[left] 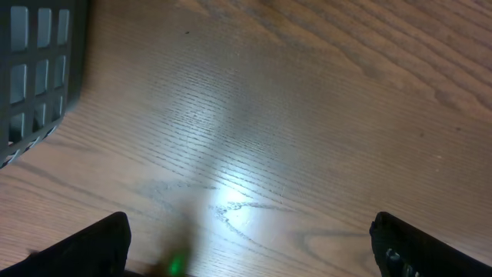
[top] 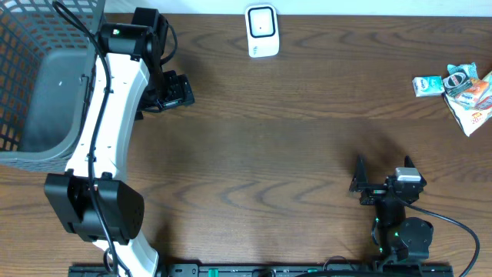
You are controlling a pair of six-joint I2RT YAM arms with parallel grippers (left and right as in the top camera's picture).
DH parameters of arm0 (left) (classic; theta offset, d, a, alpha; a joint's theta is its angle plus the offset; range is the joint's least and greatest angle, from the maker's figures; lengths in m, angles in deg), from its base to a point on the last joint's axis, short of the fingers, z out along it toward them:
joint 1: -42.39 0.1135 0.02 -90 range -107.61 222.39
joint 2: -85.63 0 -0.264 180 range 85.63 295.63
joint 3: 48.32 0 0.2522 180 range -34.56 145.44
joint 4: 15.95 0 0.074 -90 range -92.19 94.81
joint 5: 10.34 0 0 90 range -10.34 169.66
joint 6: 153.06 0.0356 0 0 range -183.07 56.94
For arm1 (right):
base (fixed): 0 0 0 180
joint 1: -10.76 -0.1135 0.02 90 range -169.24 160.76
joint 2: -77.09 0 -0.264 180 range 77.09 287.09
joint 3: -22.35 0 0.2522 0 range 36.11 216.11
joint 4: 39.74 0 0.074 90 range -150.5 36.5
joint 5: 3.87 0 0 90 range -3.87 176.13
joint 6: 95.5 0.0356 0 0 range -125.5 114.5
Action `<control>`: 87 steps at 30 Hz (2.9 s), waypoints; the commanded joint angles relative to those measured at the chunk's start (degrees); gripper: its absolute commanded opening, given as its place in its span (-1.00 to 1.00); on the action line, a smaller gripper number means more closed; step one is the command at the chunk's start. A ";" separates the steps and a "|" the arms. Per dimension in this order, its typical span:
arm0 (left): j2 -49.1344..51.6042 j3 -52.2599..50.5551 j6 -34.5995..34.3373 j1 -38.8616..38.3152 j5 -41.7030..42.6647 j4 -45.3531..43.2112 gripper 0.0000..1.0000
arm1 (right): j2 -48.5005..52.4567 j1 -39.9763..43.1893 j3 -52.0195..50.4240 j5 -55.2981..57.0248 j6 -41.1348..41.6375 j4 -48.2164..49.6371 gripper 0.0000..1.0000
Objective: Scan the item barcode
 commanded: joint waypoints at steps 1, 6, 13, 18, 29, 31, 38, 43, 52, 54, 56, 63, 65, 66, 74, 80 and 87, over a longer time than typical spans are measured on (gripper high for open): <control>-0.96 -0.13 -0.35 0.02 0.11 0.13 0.95 | -0.31 0.20 -0.09 -0.20 -0.85 -0.24 0.98; -0.96 -0.13 -0.35 0.02 0.11 0.13 0.95 | -0.31 0.20 -0.09 -0.20 -0.85 -0.24 0.99; -0.96 -0.13 -0.35 0.02 0.11 0.13 0.96 | -0.31 0.20 -0.09 -0.17 -0.85 -0.26 0.99; -0.96 -0.13 1.62 0.02 -2.45 0.39 0.95 | -0.28 0.20 -0.09 -0.20 -0.85 -0.26 0.99; -13.88 -9.81 0.61 -5.05 -2.25 -9.51 0.95 | -0.28 0.20 -0.09 -0.20 -0.85 -0.26 0.98; -18.82 -15.78 0.90 -5.81 -2.23 -14.45 0.95 | -0.28 0.20 -0.09 -0.17 -0.85 -0.24 0.99; -36.57 -38.40 6.23 -4.22 -2.21 -24.68 0.95 | -0.28 0.20 -0.09 -0.17 -0.85 -0.26 0.99; -49.51 -52.17 8.07 -1.99 -2.19 -30.21 0.95 | -0.28 0.20 -0.09 -0.17 -0.85 -0.24 0.99; -78.03 -74.71 8.00 -1.40 -2.01 -42.07 0.96 | -0.28 0.20 -0.09 -0.17 -0.85 -0.24 0.98; -83.84 -76.81 8.04 -1.40 -2.03 -41.66 0.95 | -0.28 0.20 -0.09 -0.17 -0.85 -0.26 0.98; -88.83 -77.77 8.04 -1.42 -2.03 -41.24 0.95 | -0.28 0.20 -0.09 -0.20 -0.85 -0.26 0.99; -98.82 -80.65 10.51 -1.40 -2.03 -41.70 0.95 | -0.28 0.20 -0.09 -0.20 -0.85 -0.24 0.99; -100.85 -82.86 11.19 -0.87 -2.03 -43.10 0.95 | -0.28 0.20 -0.09 -0.17 -0.85 -0.24 0.99; -101.92 -84.21 11.23 -0.50 -2.01 -44.17 0.95 | -0.28 0.20 -0.09 -0.17 -0.85 -0.24 0.98; -106.81 -95.17 13.92 0.42 2.54 -61.66 0.95 | -0.26 0.20 -0.09 -0.17 -0.85 -0.24 0.99; -106.86 -101.50 13.90 2.21 5.95 -75.69 0.95 | -0.26 0.20 -0.09 -0.20 -0.85 -0.24 0.99; -106.86 -104.41 16.17 2.40 7.67 -83.58 0.95 | -0.26 0.20 -0.09 -0.17 -0.85 -0.24 0.99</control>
